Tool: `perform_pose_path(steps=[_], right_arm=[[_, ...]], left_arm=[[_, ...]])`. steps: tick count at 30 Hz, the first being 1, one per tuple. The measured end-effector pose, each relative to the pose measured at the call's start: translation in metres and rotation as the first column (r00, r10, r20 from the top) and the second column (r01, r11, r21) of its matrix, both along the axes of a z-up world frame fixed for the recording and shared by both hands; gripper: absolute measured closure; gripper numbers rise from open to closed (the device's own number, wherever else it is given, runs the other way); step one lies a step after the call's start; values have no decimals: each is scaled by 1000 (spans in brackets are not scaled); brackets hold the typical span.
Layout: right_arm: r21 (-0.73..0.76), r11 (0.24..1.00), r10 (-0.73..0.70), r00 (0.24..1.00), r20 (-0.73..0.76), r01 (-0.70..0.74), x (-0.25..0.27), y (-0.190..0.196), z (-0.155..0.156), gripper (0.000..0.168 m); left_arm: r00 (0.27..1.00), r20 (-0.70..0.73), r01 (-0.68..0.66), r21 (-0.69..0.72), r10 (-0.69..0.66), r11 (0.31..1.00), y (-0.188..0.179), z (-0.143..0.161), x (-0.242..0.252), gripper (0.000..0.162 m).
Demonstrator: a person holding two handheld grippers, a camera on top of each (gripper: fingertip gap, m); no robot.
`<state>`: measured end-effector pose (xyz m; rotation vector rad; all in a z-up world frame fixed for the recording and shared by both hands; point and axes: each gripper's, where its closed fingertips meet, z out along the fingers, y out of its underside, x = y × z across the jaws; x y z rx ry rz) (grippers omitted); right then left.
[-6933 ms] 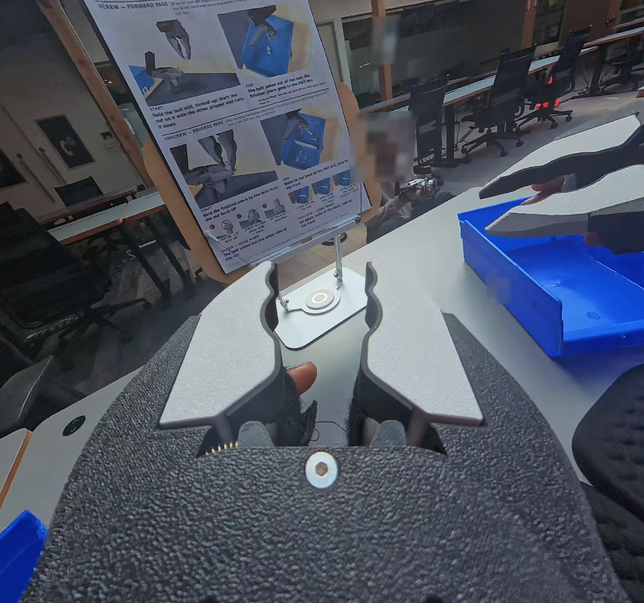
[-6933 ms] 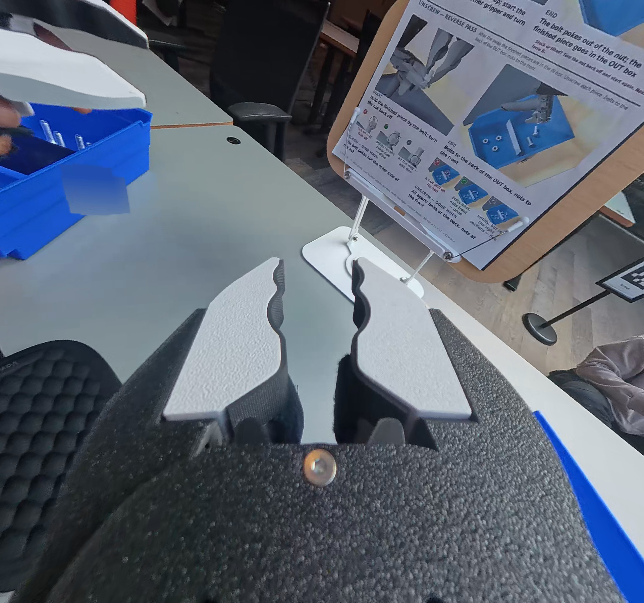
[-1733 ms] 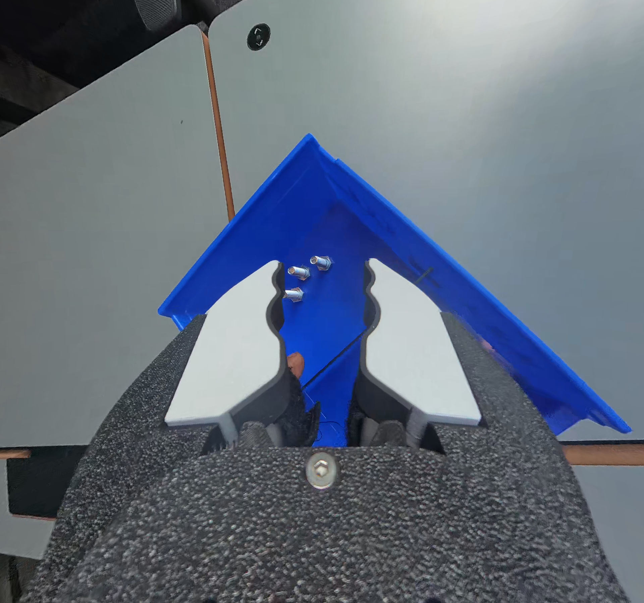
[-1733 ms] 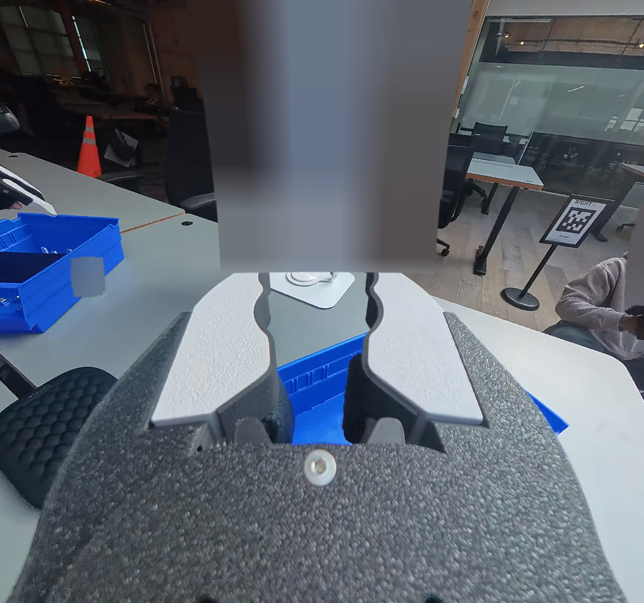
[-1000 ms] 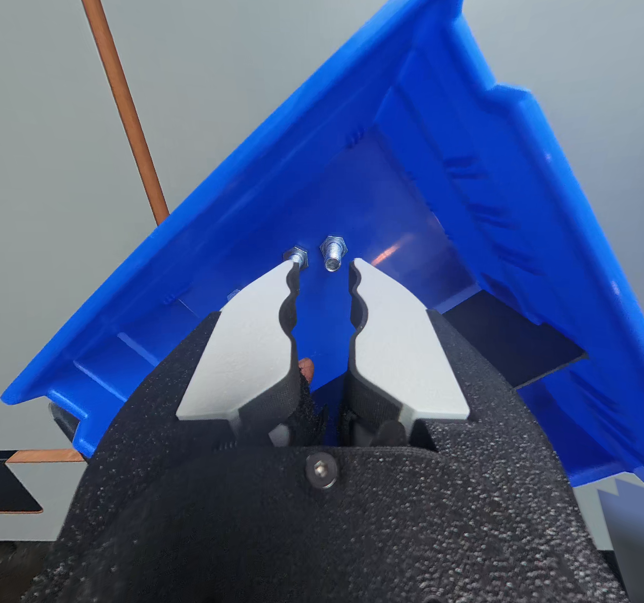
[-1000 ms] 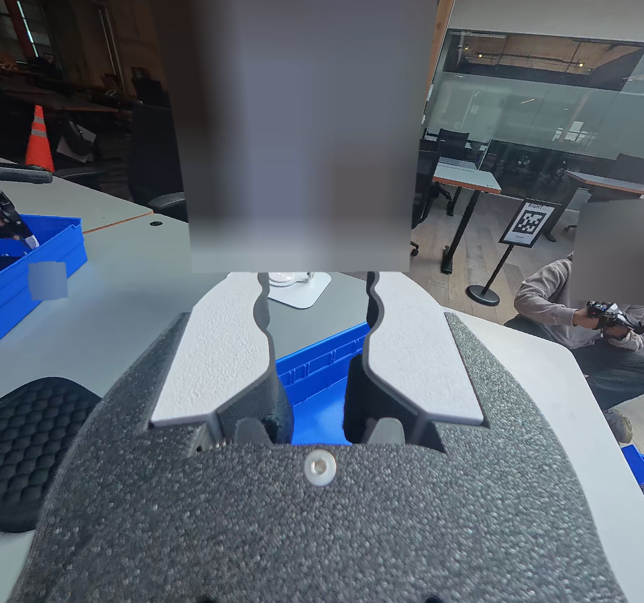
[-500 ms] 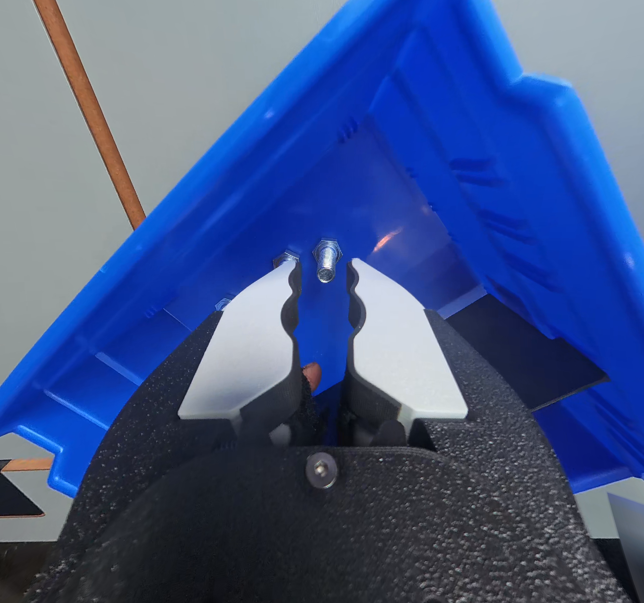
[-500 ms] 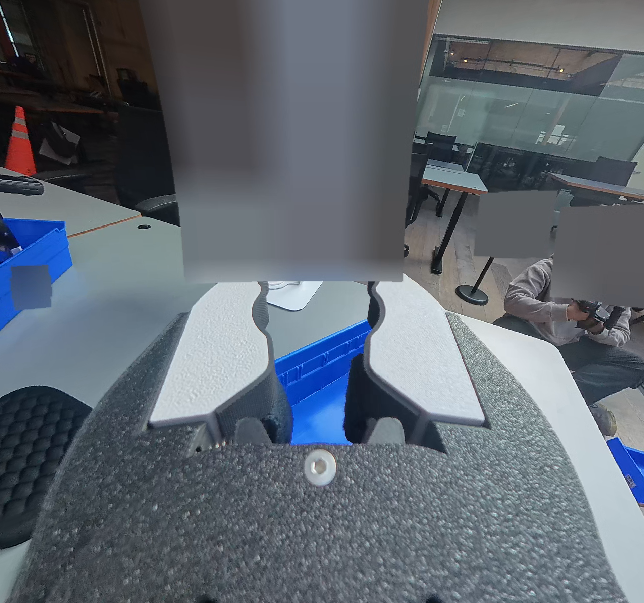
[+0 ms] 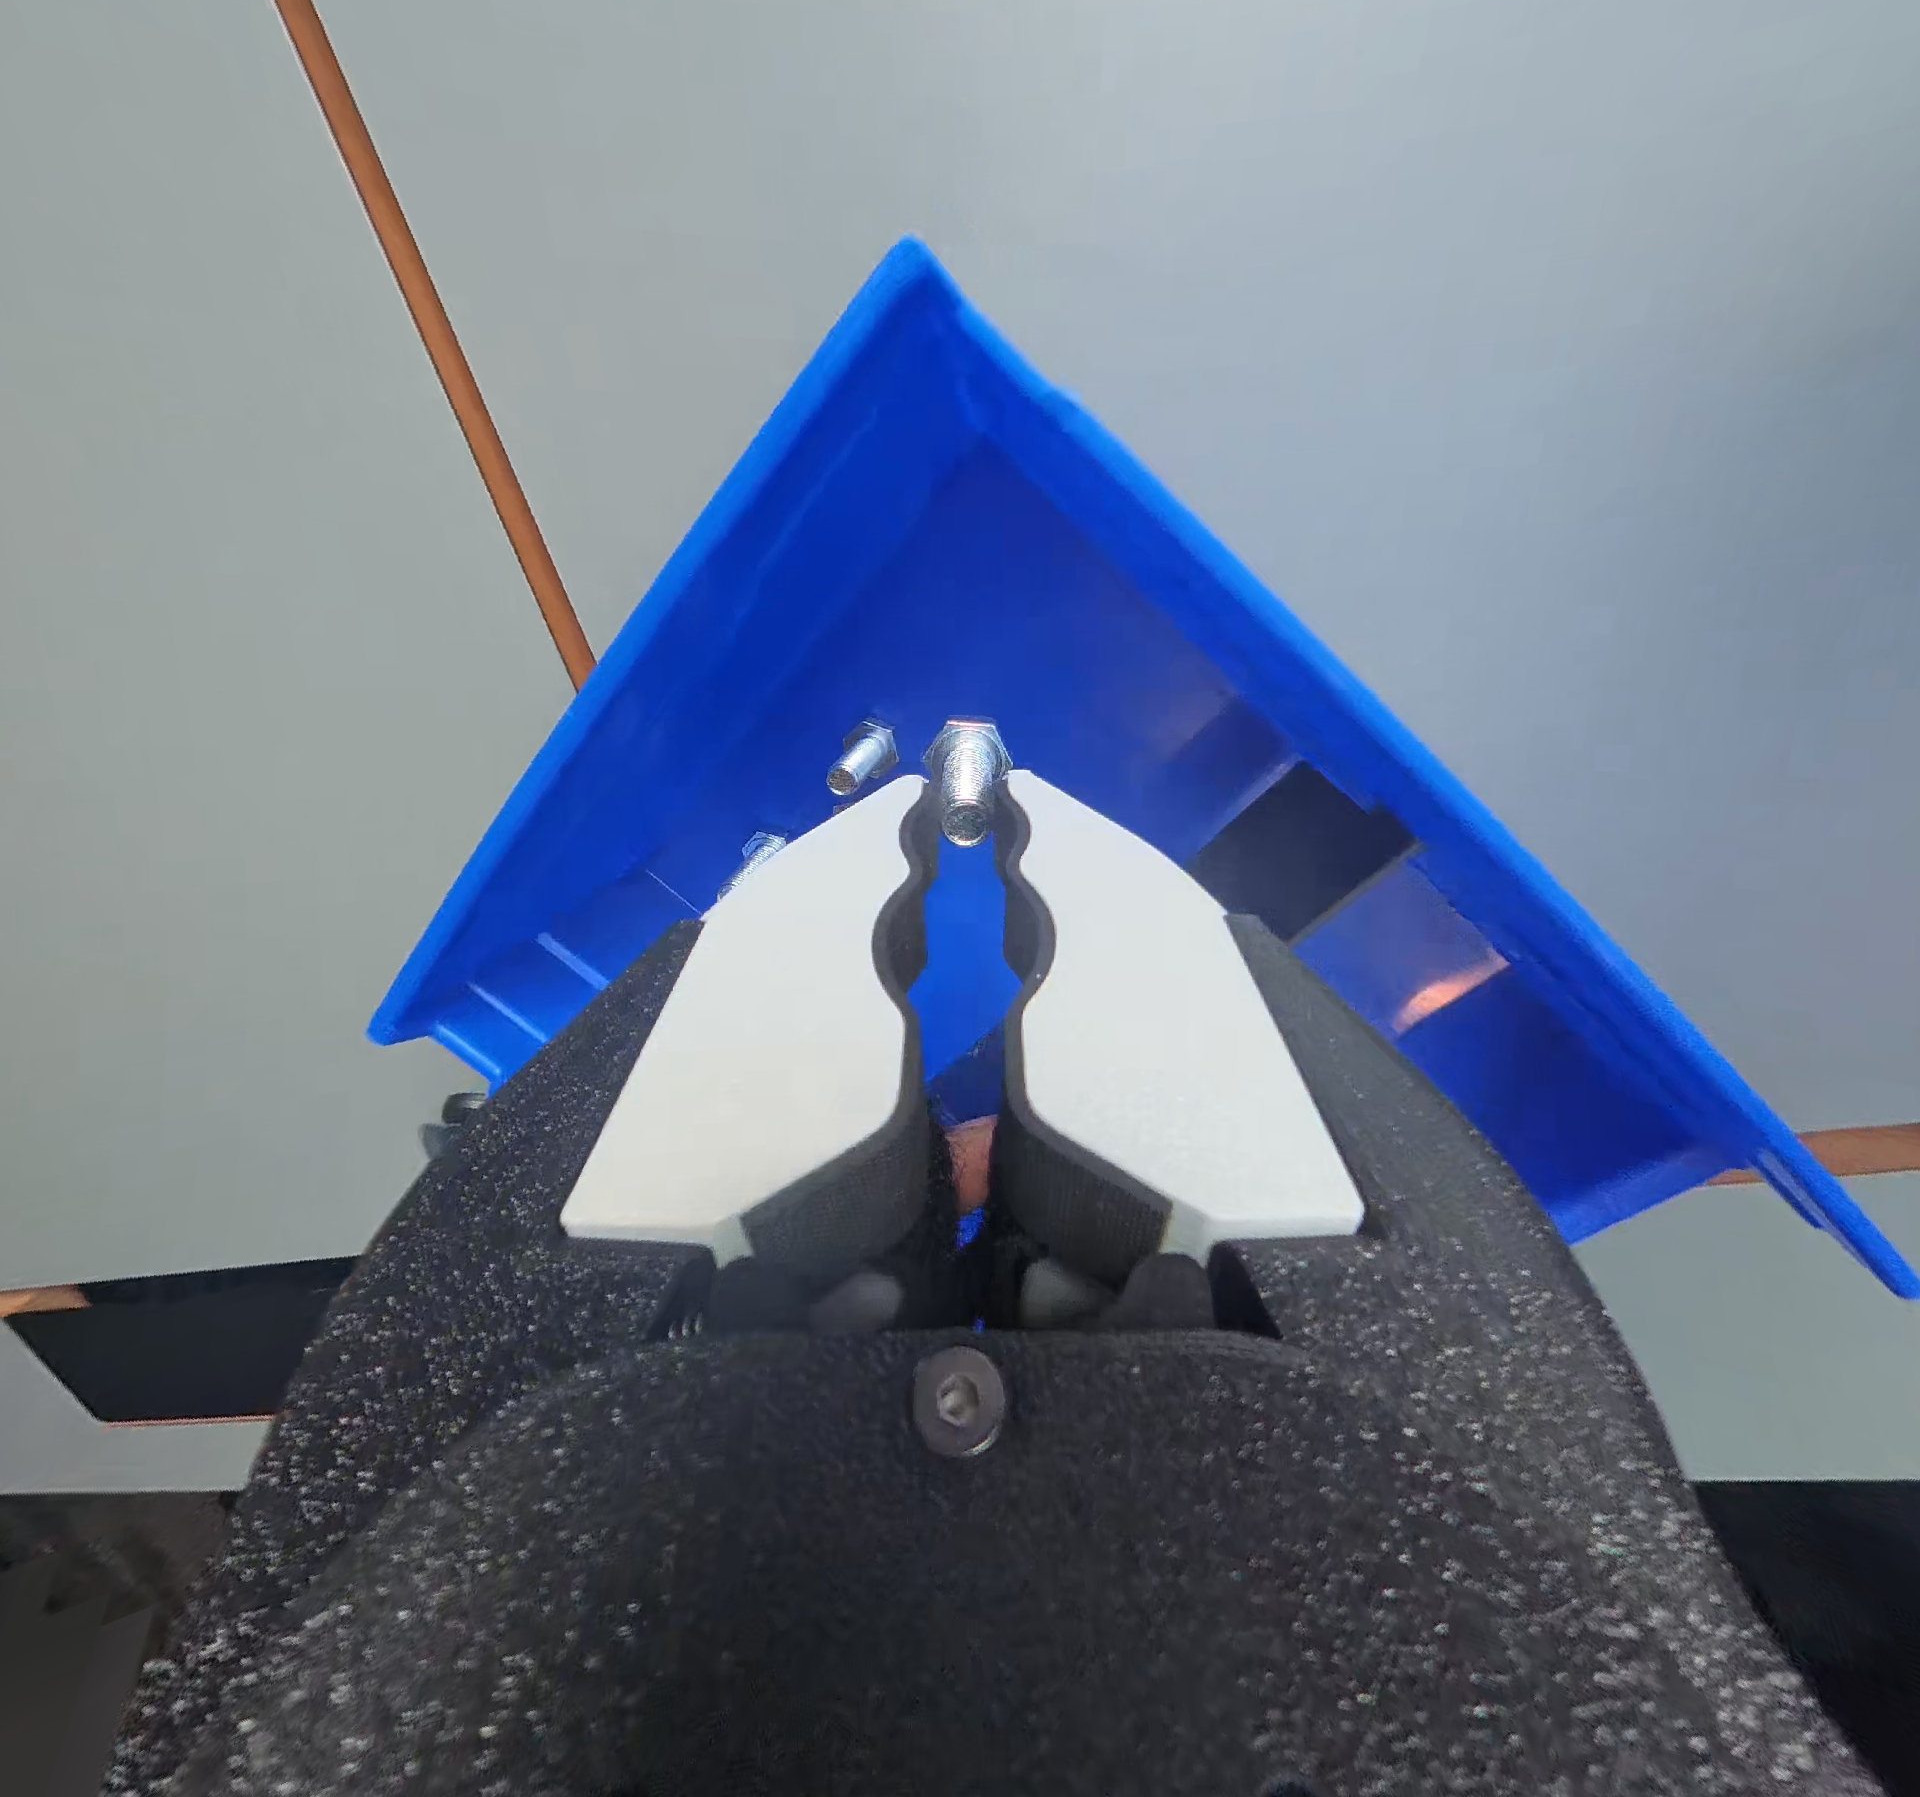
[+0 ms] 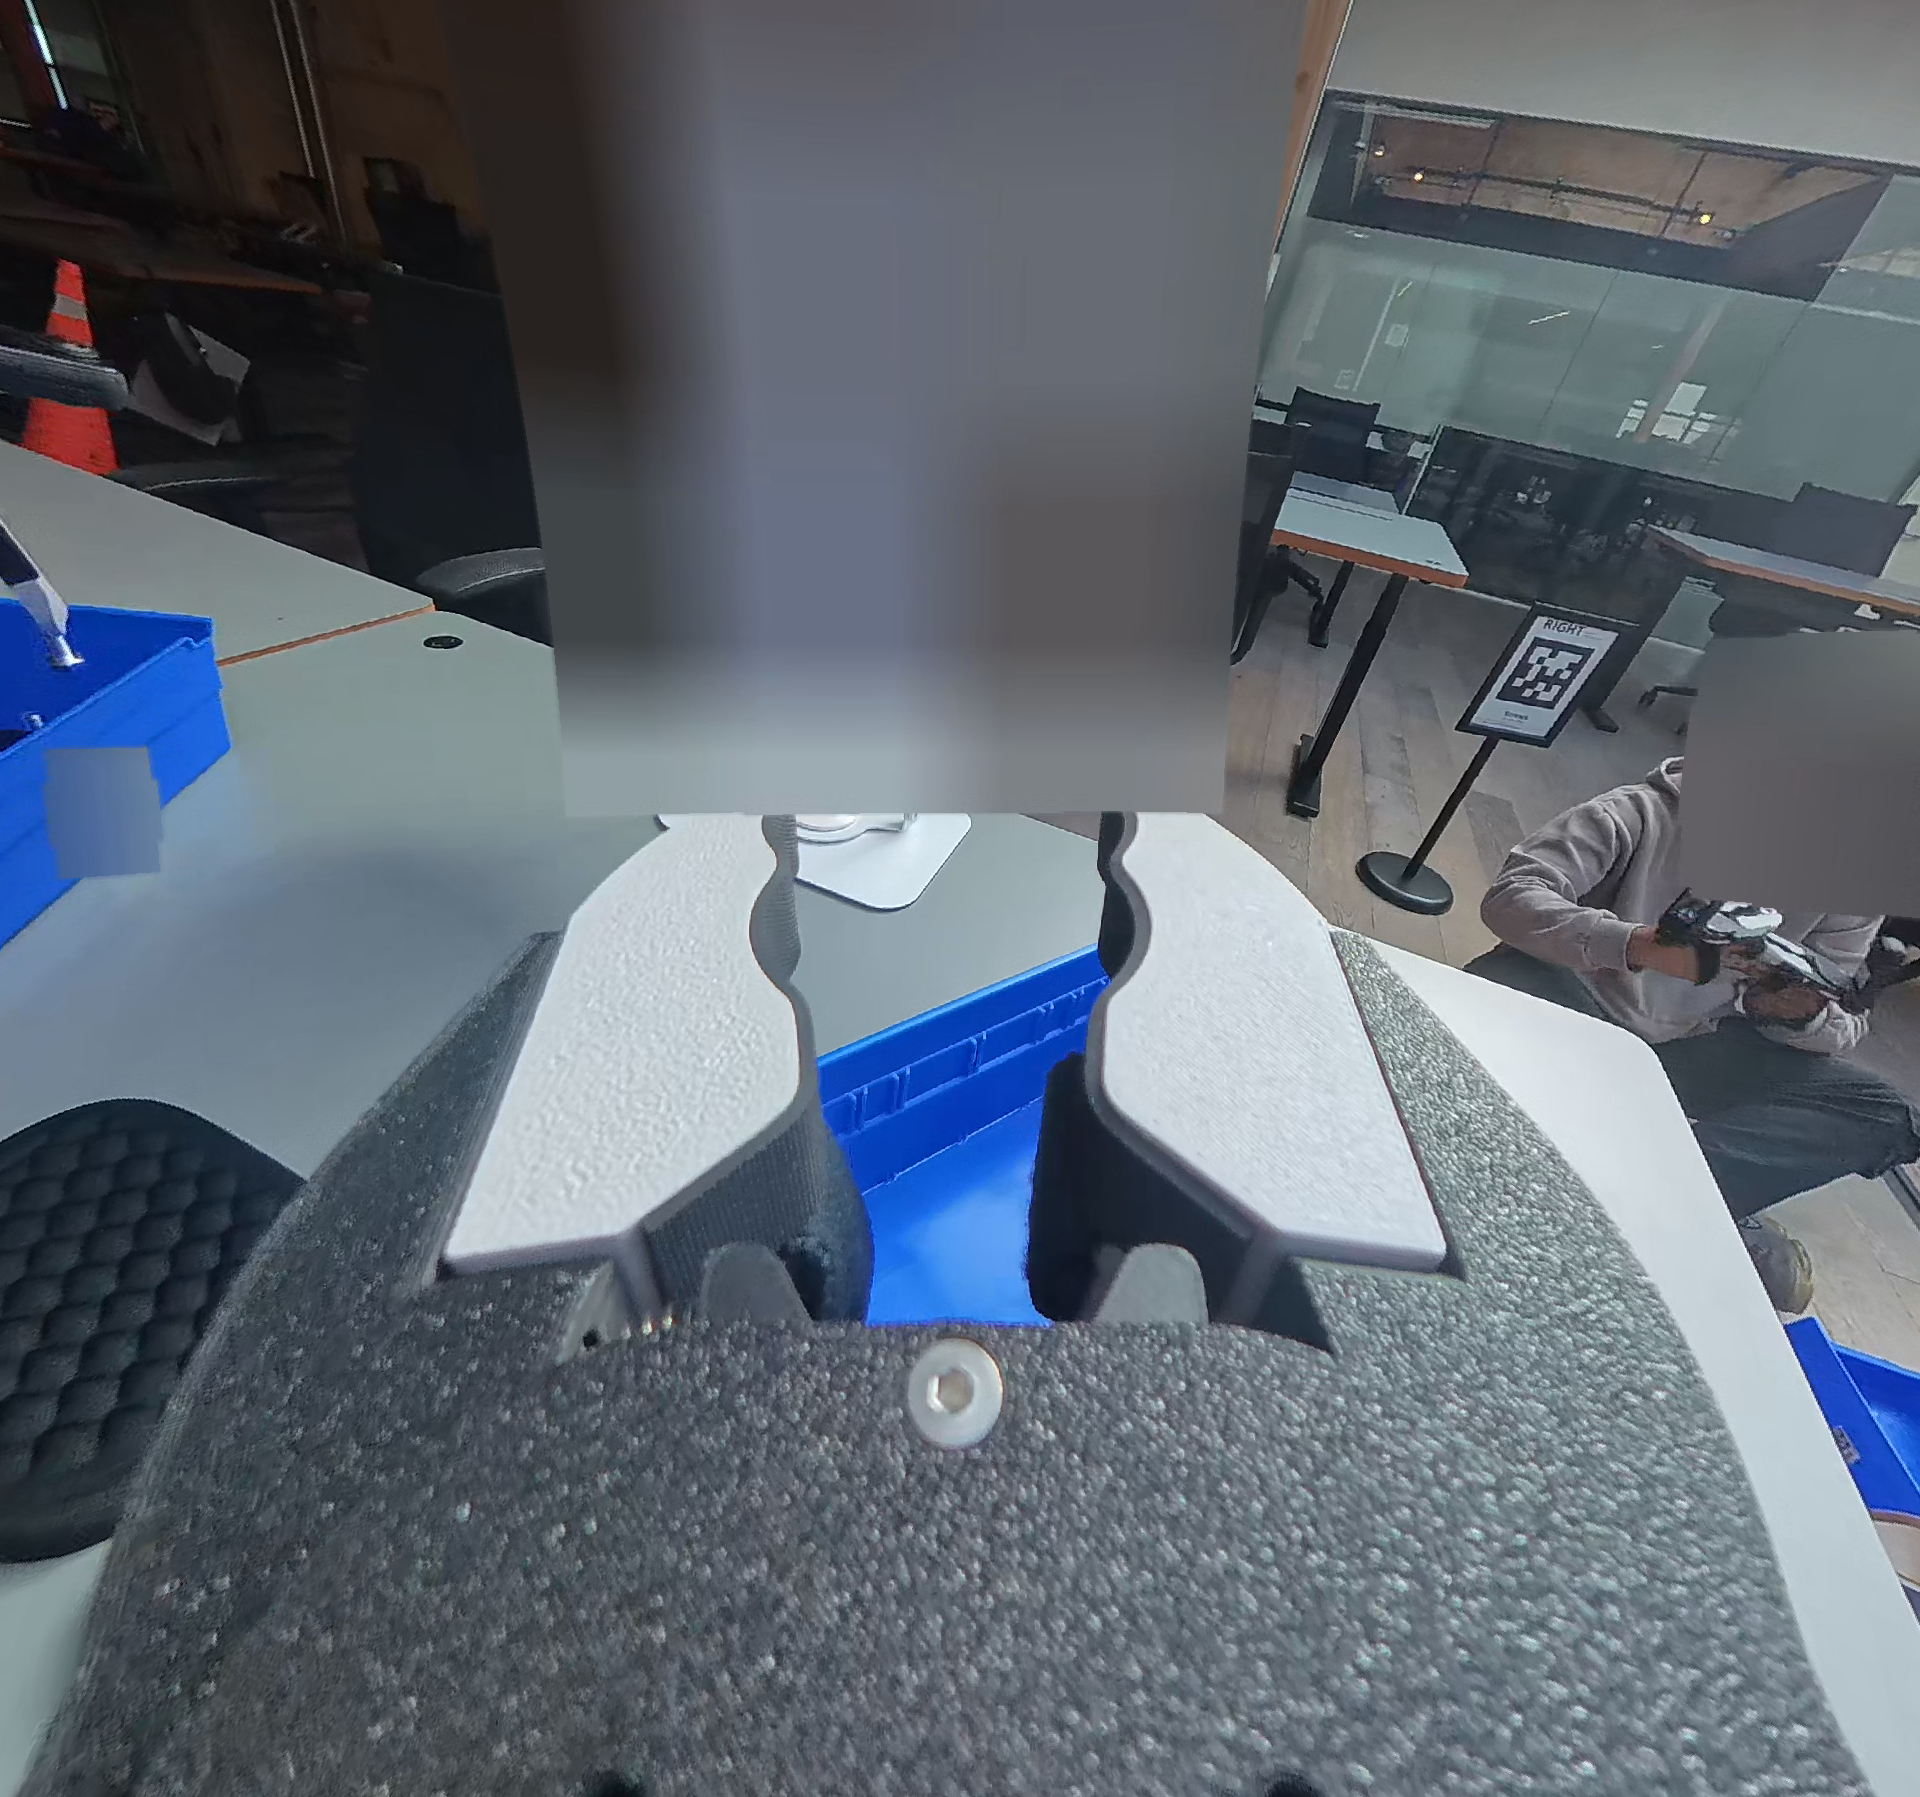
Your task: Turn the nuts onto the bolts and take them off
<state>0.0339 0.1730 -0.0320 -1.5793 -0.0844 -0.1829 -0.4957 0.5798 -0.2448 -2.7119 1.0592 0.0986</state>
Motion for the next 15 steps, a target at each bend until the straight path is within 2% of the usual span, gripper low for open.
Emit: perform_pose_path(steps=[4,8,11,15], right_arm=[[-2,1000,7,1000,8,-7,-2,-4,0,113],[7,1000,16,1000,8,-16,-3,-9,2,113],[23,1000,14,1000,8,-15,-2,-14,5,113],[46,999,21,1000,10,-21,-4,-21,8,113]], left_arm=[[987,5,158,63,-159,985,-19,40,49,152],[934,14,355,94,-358,930,-53,60,116,153],[860,28,504,107,-510,857,-85,60,171,152],[748,37,659,74,-663,748,-132,42,232,153]])
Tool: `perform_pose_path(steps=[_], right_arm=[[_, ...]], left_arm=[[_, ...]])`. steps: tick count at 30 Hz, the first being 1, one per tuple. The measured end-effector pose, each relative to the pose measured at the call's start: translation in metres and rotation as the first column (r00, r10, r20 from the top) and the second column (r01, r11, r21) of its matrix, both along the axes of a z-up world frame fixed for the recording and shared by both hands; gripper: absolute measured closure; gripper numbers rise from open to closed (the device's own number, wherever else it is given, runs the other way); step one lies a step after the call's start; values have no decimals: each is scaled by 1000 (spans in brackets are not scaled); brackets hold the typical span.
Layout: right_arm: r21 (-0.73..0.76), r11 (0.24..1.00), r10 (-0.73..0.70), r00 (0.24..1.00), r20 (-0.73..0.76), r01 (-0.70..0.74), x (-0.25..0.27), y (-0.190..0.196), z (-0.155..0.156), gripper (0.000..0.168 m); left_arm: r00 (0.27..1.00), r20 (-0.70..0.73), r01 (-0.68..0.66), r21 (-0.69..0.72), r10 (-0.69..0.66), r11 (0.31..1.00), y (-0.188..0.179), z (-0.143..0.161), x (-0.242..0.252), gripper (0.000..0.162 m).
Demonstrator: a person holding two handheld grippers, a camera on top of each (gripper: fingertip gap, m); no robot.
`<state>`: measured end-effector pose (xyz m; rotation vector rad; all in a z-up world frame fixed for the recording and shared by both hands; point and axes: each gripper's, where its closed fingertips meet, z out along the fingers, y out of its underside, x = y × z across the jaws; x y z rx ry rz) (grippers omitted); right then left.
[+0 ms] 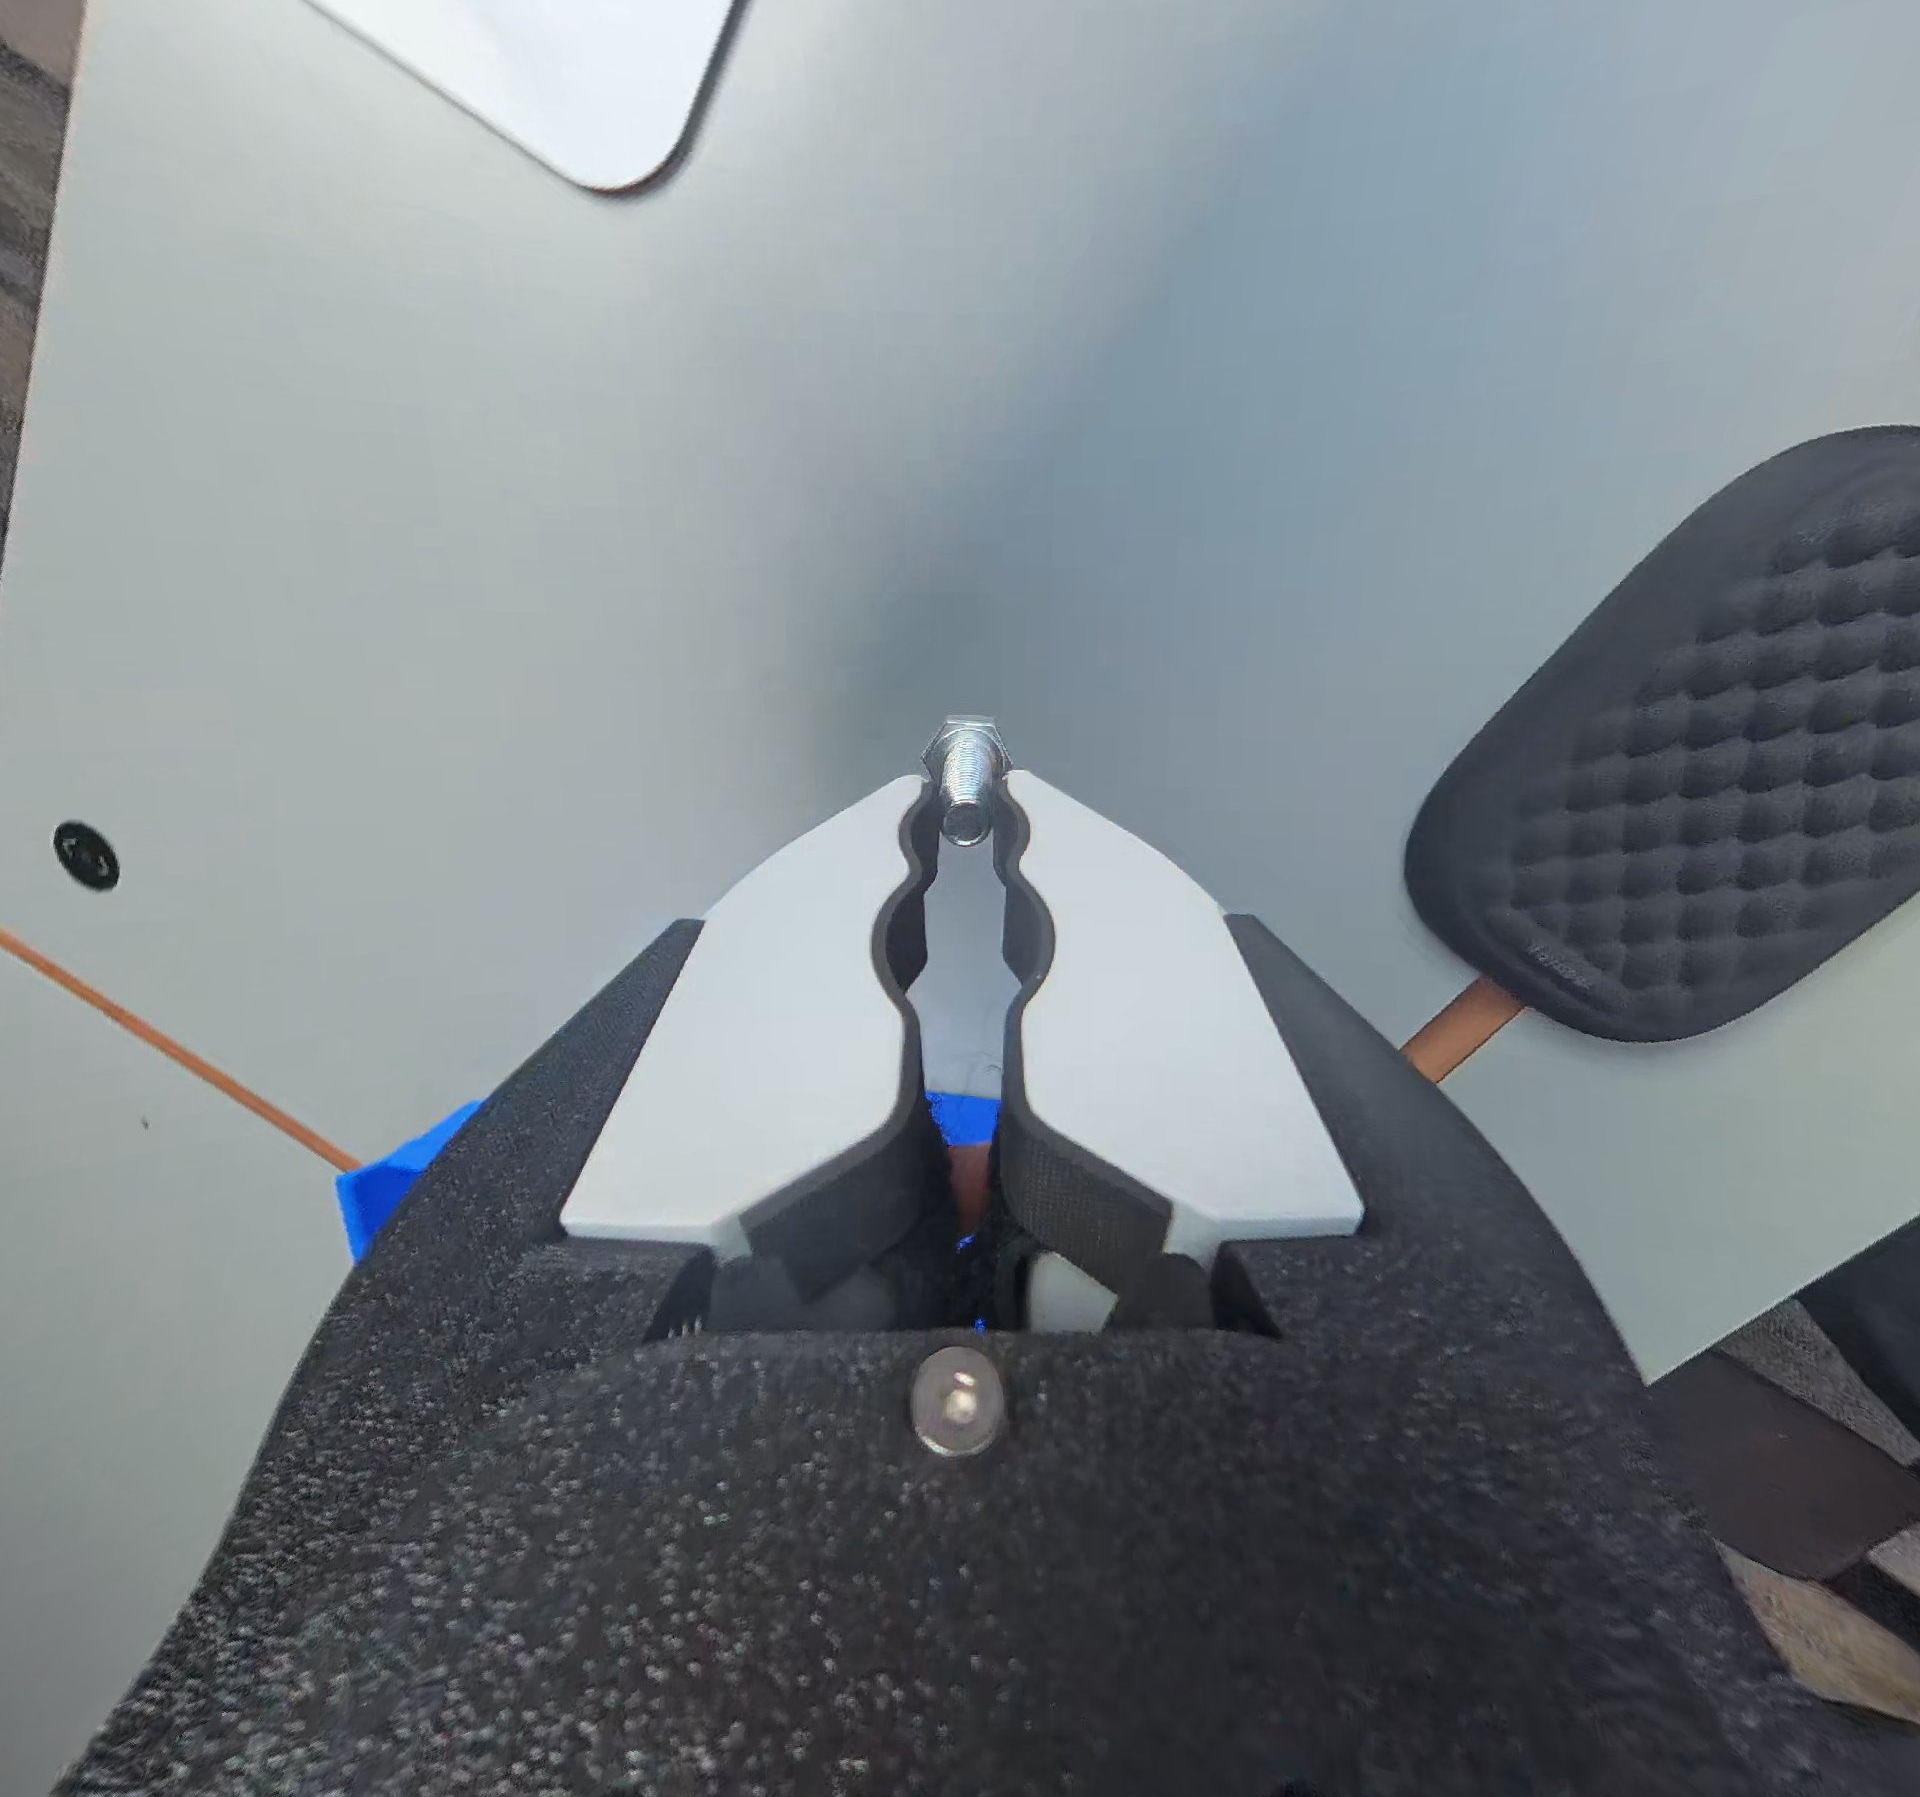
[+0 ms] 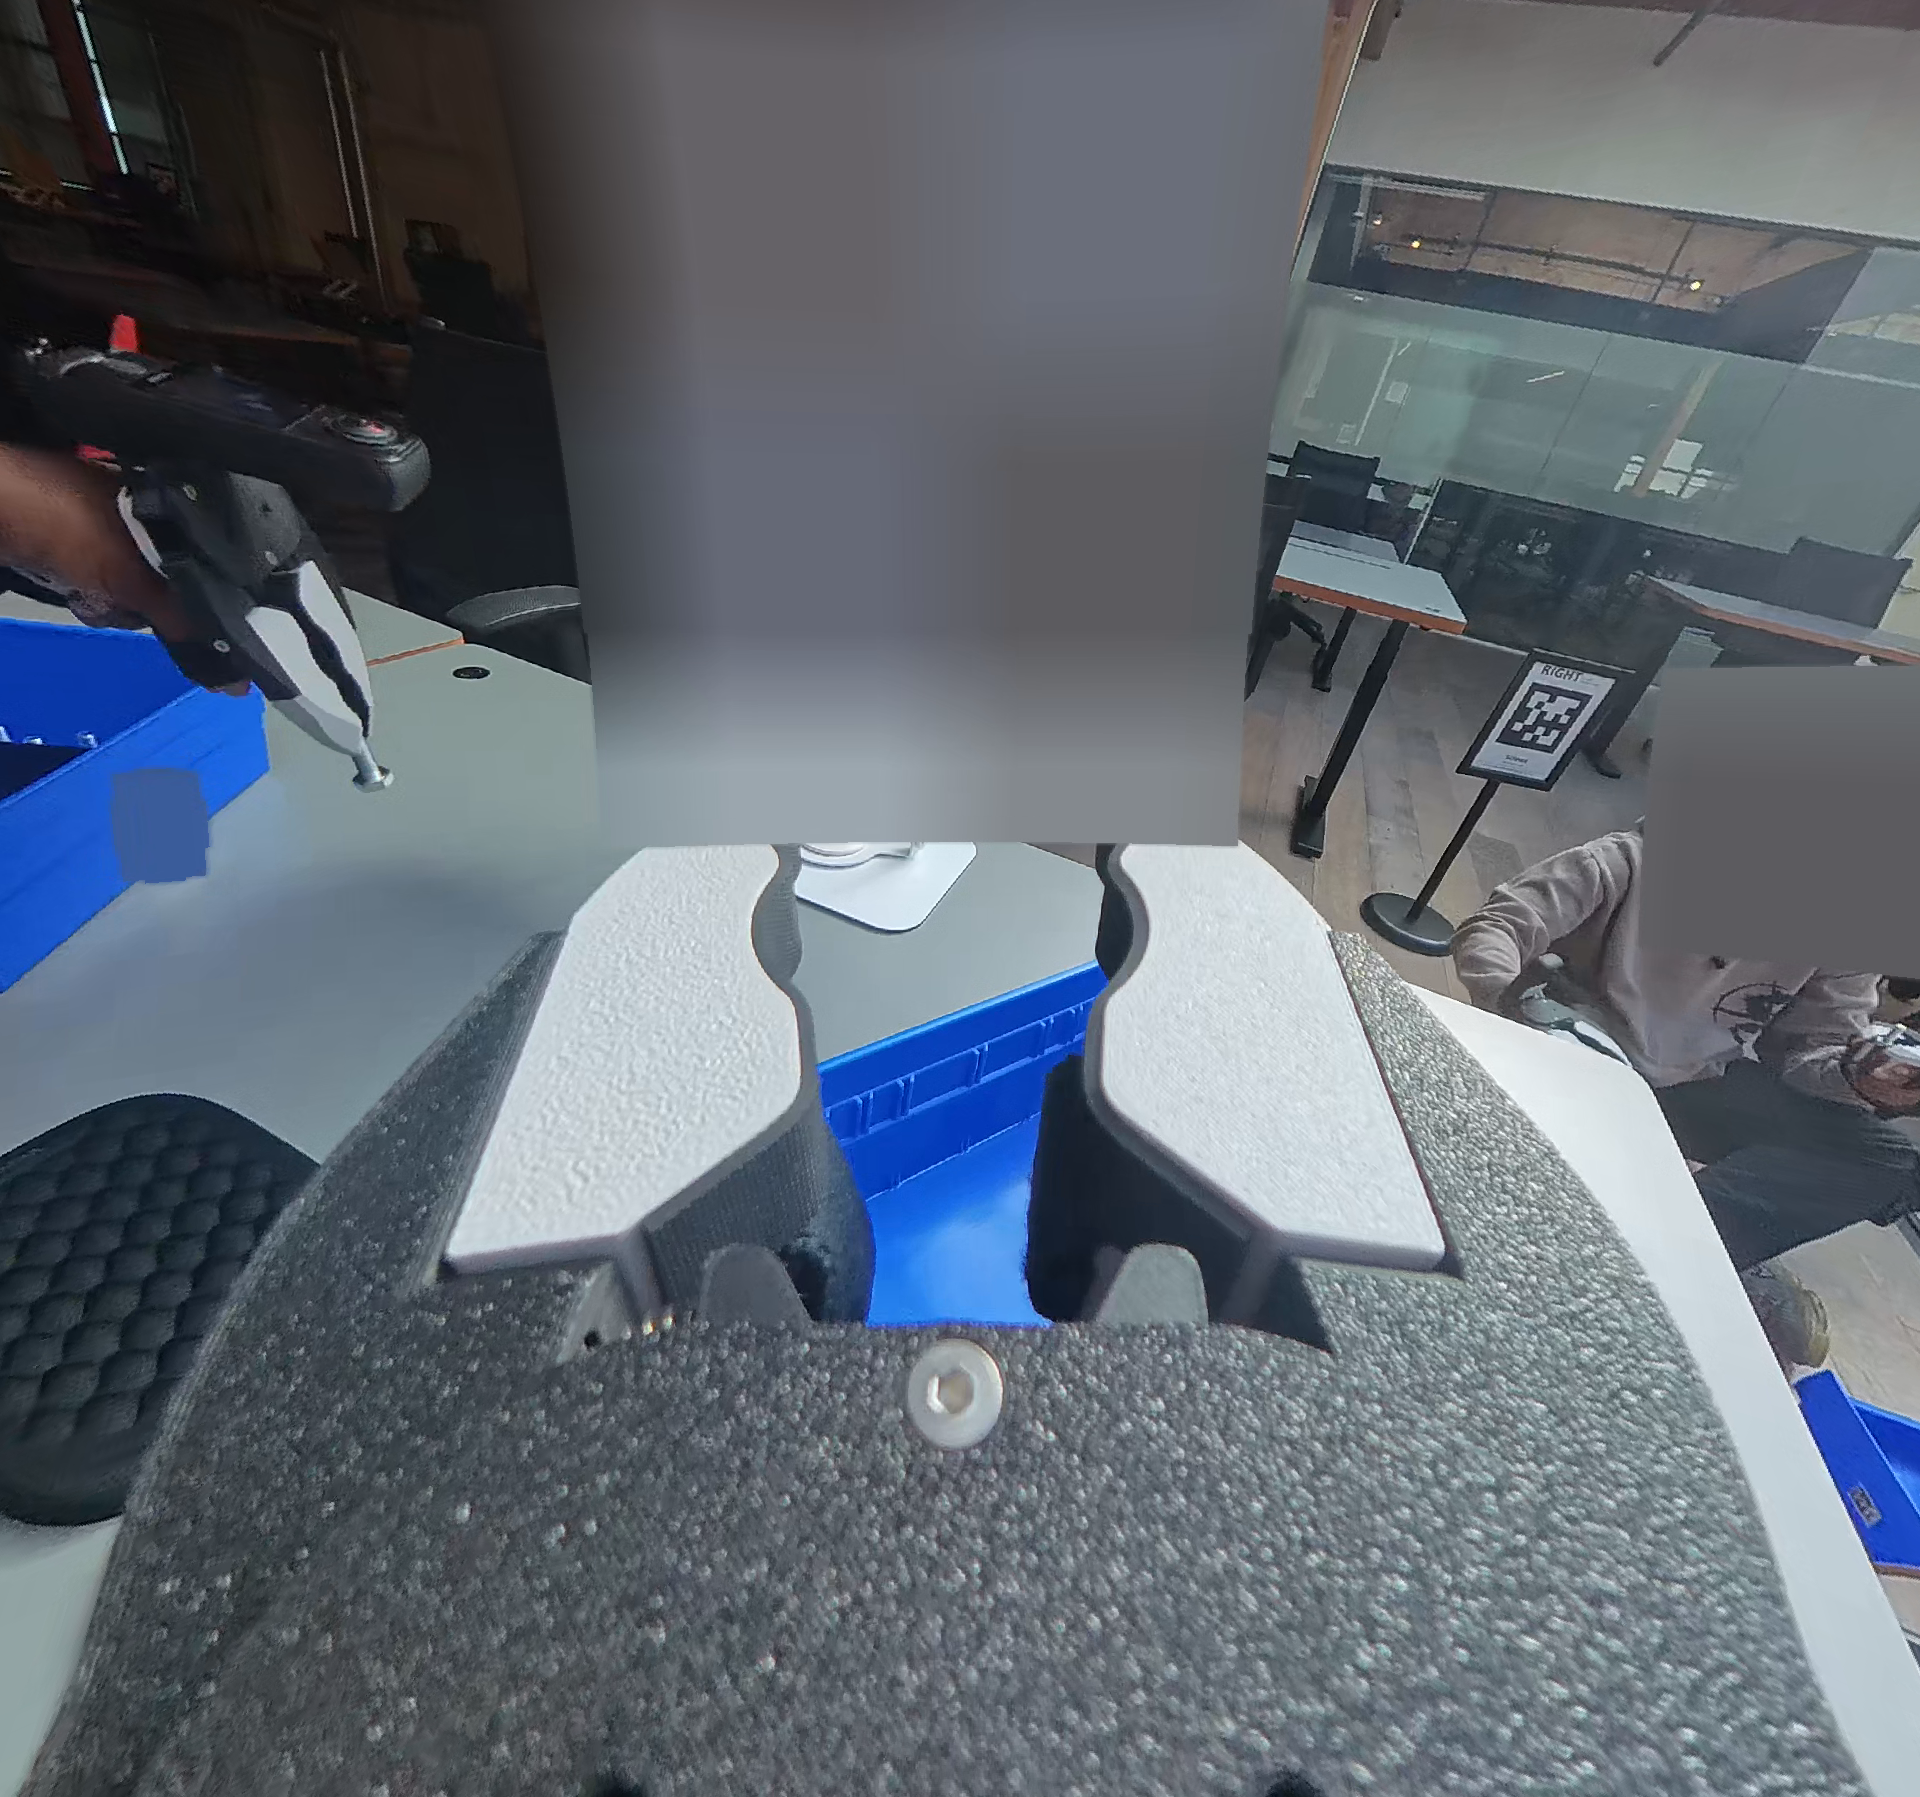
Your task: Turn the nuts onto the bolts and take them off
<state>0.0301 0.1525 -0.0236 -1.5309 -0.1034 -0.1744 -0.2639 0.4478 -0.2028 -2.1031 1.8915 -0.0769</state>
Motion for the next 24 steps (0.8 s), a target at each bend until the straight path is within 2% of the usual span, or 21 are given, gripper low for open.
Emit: perform_pose_path(steps=[4,10,15,24], right_arm=[[17,1000,-1,1000,0,1,1,-5,3,114],[24,1000,4,1000,-7,-4,2,-7,3,114],[26,1000,4,1000,-6,-3,2,-7,3,114],[26,1000,1,1000,-1,-1,2,-7,3,114]], left_arm=[[991,-41,127,-6,-127,992,-35,-25,40,153],[966,-99,235,-48,-239,971,-75,-59,71,153],[937,-185,293,-48,-297,955,-93,-83,74,152],[913,-219,331,-95,-344,939,-115,-110,77,152]])
